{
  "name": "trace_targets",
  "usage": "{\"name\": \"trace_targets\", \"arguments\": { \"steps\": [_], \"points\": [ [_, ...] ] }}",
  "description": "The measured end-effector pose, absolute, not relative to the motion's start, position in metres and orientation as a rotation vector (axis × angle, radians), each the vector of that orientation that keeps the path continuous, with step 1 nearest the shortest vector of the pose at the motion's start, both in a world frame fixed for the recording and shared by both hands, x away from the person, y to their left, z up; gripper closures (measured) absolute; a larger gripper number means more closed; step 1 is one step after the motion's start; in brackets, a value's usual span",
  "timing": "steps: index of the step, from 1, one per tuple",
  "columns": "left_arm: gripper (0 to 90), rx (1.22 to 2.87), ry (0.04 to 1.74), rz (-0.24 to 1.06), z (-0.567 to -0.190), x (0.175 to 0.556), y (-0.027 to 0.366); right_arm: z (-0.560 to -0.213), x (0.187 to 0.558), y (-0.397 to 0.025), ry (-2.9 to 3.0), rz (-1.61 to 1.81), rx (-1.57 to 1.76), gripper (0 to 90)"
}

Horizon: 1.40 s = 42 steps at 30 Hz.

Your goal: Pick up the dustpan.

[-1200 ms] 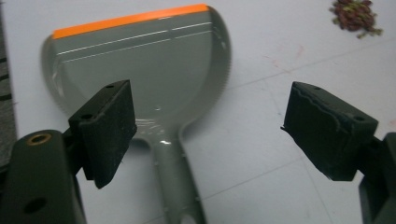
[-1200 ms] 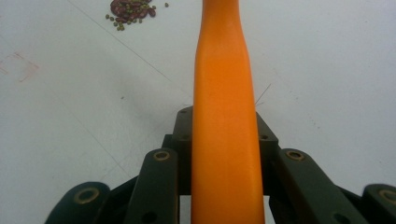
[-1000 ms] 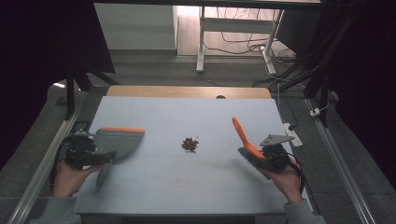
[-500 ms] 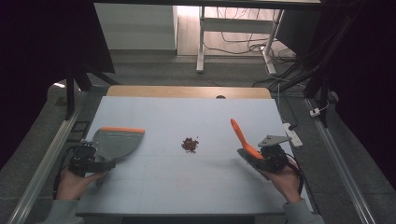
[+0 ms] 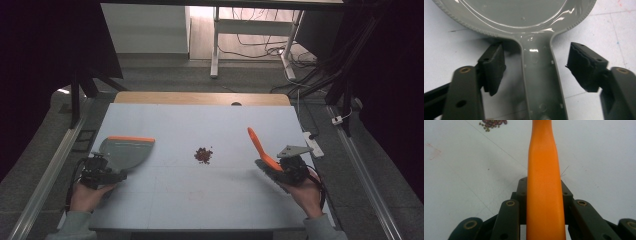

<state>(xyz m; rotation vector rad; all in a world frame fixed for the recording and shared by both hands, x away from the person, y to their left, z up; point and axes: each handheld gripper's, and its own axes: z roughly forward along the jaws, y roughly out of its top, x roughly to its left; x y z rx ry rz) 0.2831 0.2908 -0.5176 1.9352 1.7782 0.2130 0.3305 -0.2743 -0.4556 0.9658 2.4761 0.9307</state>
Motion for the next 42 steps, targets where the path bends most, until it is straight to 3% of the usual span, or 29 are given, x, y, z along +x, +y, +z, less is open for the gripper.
{"name": "trace_targets", "arguments": {
  "steps": [13,25,42],
  "points": [
    [44.5,1.913,1.773,0.212,-0.52,0.286,0.294,-0.455,0.329,-0.276,2.465,0.923,0.973,70.8],
    [60.6,1.896,1.787,0.197,-0.521,0.286,0.297,-0.457,0.329,-0.276,2.47,0.909,0.973,70.8],
    [61.4,1.905,1.752,0.214,-0.519,0.284,0.301,-0.457,0.329,-0.278,2.465,0.927,0.971,70.9]
  ]
}}
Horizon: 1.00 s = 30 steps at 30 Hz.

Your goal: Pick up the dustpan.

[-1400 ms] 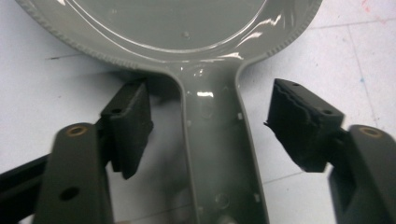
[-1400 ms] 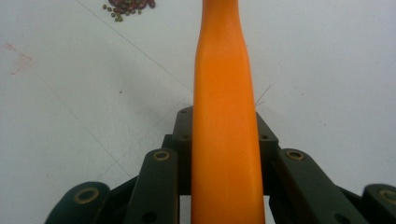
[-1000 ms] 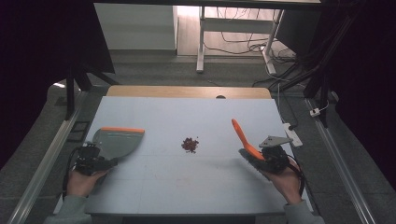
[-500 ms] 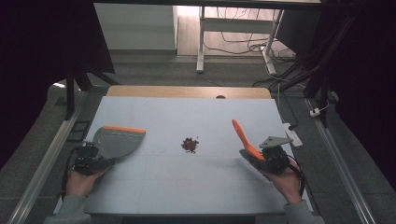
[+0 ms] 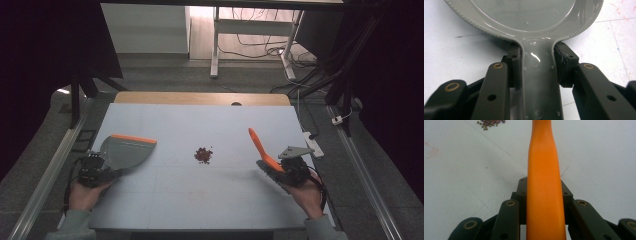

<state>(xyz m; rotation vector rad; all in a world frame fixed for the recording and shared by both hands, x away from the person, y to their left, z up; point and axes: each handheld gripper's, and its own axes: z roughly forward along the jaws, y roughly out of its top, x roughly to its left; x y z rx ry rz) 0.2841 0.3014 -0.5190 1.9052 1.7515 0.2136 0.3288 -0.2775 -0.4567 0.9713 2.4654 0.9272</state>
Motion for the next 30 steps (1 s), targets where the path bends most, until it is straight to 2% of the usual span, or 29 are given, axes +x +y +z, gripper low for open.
{"name": "trace_targets", "arguments": {
  "steps": [13,23,30],
  "points": [
    [61.4,1.903,1.642,0.278,-0.512,0.281,0.31,-0.454,0.33,-0.28,2.443,0.955,0.997,70.9],
    [61.4,1.855,1.453,0.283,-0.501,0.269,0.327,-0.447,0.337,-0.281,2.426,0.994,1.017,70.9],
    [61.5,1.869,1.363,0.296,-0.495,0.269,0.324,-0.444,0.338,-0.279,2.428,1.019,1.01,70.9]
  ]
}}
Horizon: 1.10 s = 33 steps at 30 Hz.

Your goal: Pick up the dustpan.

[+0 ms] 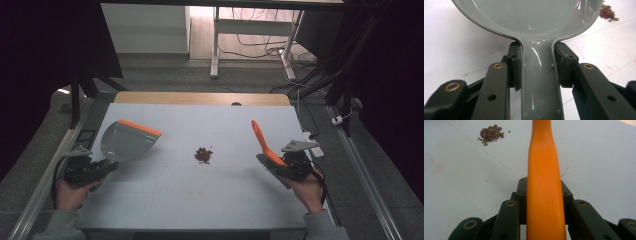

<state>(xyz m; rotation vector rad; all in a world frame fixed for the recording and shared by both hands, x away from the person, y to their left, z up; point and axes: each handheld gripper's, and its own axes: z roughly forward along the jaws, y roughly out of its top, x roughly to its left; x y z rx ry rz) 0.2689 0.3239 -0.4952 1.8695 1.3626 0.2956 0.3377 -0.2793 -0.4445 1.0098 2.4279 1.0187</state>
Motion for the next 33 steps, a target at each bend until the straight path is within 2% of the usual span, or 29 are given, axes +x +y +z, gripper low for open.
{"name": "trace_targets", "arguments": {
  "steps": [11,24,33],
  "points": [
    [61.5,1.913,1.252,0.306,-0.481,0.27,0.307,-0.444,0.333,-0.278,2.434,1.018,0.997,70.8],
    [61.5,1.919,1.16,0.26,-0.469,0.262,0.299,-0.447,0.337,-0.271,2.466,0.999,0.976,70.9],
    [61.5,2.024,0.992,0.194,-0.467,0.258,0.273,-0.449,0.339,-0.269,2.477,1.001,0.961,70.9]
  ]
}}
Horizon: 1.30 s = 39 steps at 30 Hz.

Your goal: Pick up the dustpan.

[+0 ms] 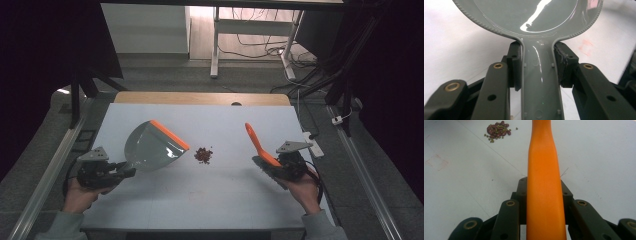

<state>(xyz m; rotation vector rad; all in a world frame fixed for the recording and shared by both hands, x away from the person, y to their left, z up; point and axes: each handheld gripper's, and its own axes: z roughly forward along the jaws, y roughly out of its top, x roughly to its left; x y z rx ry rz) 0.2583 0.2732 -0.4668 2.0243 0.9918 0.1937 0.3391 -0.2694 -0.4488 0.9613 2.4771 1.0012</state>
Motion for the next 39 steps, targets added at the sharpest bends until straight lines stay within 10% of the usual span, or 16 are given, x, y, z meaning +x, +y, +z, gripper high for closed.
{"name": "trace_targets", "arguments": {
  "steps": [39],
  "points": [
    [61.6,2.303,0.957,0.083,-0.474,0.259,0.246,-0.449,0.34,-0.269,2.48,1.004,0.961,70.9]
  ]
}}
